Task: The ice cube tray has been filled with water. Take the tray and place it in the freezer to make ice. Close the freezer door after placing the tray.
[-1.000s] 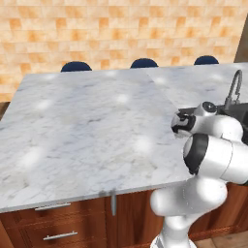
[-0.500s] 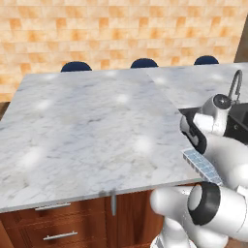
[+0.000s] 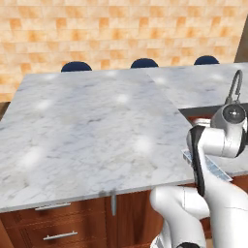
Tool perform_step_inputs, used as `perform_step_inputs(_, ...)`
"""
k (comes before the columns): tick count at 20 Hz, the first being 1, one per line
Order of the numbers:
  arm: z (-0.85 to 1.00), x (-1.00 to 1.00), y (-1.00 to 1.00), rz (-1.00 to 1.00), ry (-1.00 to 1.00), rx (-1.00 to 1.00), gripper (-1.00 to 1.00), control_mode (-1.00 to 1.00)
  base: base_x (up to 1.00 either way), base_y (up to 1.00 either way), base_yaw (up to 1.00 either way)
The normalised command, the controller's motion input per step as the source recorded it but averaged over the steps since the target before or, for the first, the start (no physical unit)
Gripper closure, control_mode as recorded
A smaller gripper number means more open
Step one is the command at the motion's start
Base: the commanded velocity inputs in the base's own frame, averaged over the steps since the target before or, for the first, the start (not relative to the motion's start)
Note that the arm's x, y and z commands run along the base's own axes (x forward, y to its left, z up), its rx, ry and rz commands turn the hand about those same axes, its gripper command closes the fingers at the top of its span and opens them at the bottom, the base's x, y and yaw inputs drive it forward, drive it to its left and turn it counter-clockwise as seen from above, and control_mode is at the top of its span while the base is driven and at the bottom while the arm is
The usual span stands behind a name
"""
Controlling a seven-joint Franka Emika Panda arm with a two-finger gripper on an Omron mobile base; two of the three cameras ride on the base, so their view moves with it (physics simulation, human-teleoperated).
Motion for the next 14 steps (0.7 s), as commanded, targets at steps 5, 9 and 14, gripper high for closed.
perform_step_inputs(5,0.2,-1.0,-0.14,-0.21,0.0,0.41,-1.0,-1.0,0.0,0.0,0.0)
perform_step_inputs(9,0.01,-0.83,-0.5,0.0,-0.04,0.5,-1.0,-1.0,0.0,0.0,0.0)
perform_step_inputs(14,-0.05,-0.69,-0.59,0.05,-0.21,0.49,-1.0,-1.0,0.0,0.0,0.0)
